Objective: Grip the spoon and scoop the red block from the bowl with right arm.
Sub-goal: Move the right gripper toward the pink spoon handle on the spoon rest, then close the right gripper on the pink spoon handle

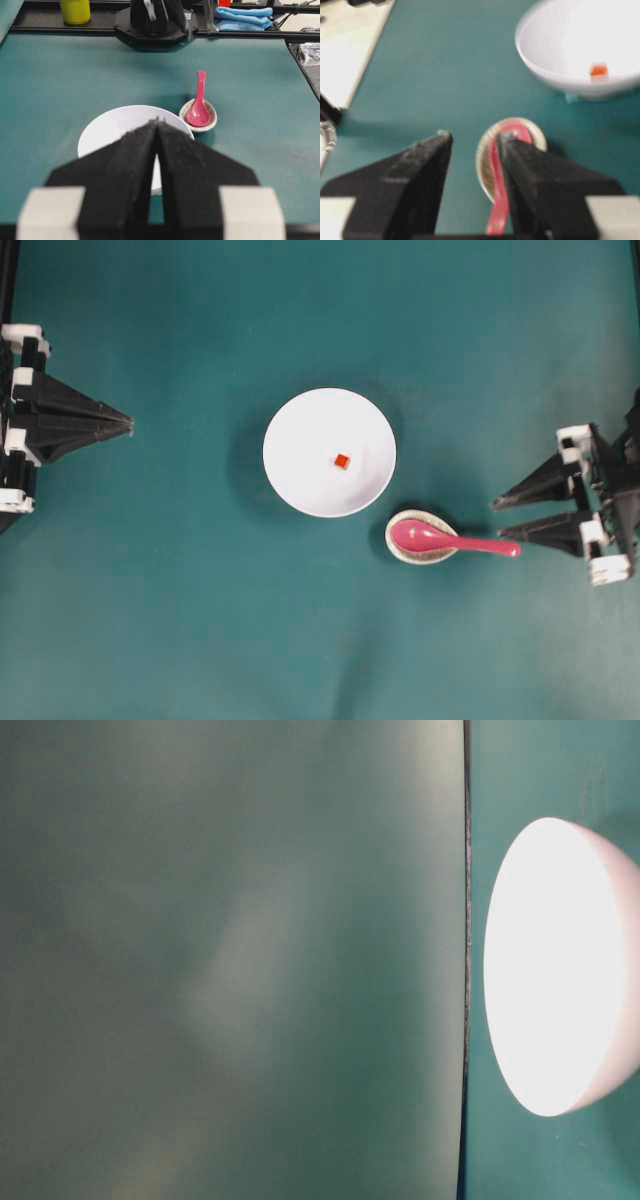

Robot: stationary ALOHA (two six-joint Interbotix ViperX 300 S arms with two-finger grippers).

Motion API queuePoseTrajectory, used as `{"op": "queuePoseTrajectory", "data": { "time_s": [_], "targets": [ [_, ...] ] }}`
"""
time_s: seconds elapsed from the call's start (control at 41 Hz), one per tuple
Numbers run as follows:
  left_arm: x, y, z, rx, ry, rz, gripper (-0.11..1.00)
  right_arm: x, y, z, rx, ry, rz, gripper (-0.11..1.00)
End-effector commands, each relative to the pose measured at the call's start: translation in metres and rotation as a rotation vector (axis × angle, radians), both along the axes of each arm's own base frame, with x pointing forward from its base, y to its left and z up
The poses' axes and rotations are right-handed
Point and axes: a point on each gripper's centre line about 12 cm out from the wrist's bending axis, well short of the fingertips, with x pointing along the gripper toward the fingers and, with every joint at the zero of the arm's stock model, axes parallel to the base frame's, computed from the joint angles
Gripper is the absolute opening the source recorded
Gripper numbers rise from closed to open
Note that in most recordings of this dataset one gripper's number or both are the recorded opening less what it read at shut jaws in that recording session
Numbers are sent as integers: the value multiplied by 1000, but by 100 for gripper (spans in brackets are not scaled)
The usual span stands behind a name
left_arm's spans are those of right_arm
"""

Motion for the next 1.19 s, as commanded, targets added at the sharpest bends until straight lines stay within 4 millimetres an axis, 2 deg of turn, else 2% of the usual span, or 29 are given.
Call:
{"op": "queuePoseTrajectory", "data": {
  "time_s": [0.0, 0.146, 0.317, 0.536, 1.023, 1.169],
  "targets": [
    [3, 0, 10, 0, -28, 1, 0, 4, 7, -13, 2, 3, -47, 49],
    [2, 0, 11, 0, -31, 1, 0, 7, 16, -37, -38, 55, -104, 49],
    [3, 0, 10, 0, -28, 1, 0, 9, 25, -53, -78, 92, -119, 49],
    [3, 0, 9, 0, -21, 1, 0, 11, 33, -62, -96, 129, -99, 49],
    [3, 0, 8, 0, -11, 1, 0, 5, 33, -81, -141, 210, -91, 49],
    [3, 0, 7, 0, -2, 1, 0, 5, 33, -81, -148, 202, -88, 49]
  ]
}}
